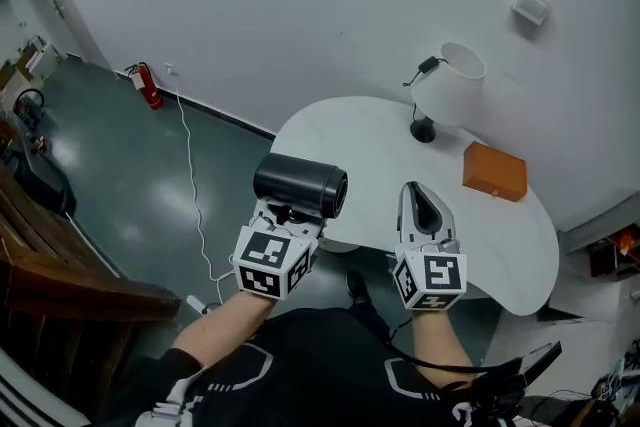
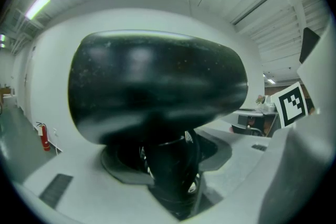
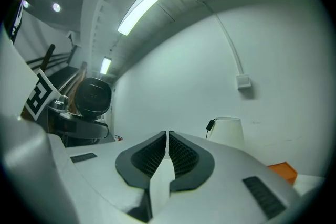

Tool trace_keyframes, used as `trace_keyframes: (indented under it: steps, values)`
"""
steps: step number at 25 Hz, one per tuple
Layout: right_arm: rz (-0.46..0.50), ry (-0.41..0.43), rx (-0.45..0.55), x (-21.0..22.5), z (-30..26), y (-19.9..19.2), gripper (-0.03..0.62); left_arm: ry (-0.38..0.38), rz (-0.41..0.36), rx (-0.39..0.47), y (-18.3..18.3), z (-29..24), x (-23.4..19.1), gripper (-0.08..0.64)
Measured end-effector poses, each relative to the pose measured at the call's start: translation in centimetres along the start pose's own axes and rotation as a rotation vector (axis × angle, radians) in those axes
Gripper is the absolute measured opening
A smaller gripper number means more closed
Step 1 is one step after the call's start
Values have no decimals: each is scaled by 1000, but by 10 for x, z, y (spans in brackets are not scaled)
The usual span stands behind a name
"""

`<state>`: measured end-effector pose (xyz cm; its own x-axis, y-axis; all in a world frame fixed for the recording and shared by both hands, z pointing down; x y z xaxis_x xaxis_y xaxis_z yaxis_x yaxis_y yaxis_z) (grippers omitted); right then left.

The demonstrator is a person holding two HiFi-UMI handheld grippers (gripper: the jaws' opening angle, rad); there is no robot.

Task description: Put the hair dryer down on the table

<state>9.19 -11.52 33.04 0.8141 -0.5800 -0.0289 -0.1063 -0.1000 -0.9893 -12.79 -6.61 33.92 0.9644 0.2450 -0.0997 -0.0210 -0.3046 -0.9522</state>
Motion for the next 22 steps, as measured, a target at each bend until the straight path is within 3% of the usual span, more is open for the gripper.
trace_keyframes:
  steps: [8,22]
  values:
    - [18,138,-36,36,-65,6,28,109,65,-31,7,-47,-10,229]
    - [88,424,-78,42,-161,8,28,302,231,-52,1,-95,-33,229]
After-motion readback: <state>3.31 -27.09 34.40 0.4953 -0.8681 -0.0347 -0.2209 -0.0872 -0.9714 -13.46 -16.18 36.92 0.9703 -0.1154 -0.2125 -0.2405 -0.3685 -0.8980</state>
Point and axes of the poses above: the fingertips, and each gripper's own axes: z backward along the fingers, x to its right, y out of its top, the point moved 9 cm from there along z, backward along the fingers, and after that the axes turned 6 degrees about -x, right-handed, at the moved point
